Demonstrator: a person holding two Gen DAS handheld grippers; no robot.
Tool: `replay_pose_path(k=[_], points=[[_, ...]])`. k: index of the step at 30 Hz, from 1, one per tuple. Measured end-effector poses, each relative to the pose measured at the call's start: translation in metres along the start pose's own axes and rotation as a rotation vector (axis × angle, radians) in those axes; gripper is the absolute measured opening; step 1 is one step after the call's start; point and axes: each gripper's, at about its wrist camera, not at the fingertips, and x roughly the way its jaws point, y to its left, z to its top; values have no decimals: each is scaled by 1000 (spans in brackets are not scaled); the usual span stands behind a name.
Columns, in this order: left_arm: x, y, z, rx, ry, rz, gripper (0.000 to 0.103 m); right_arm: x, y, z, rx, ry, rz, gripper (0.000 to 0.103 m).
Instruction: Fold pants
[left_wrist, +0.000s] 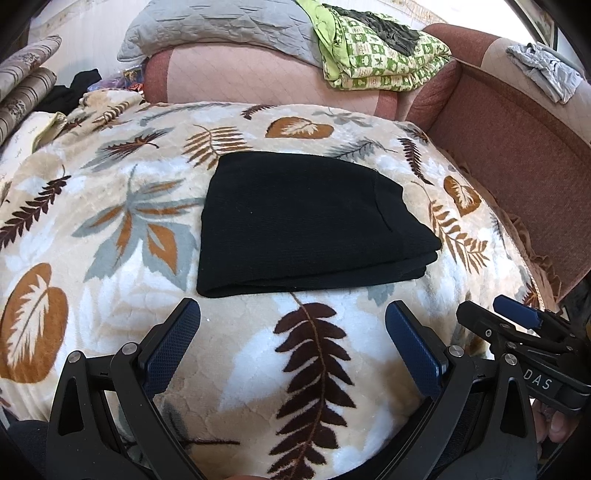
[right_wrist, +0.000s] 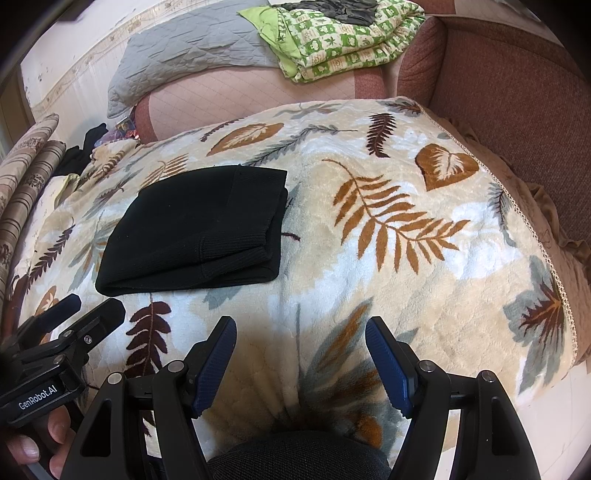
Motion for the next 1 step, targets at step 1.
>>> replay_pose_path(k=[1], points=[[0, 0, 0, 0, 2, 0, 101, 0, 0, 0, 0, 0, 0, 70]])
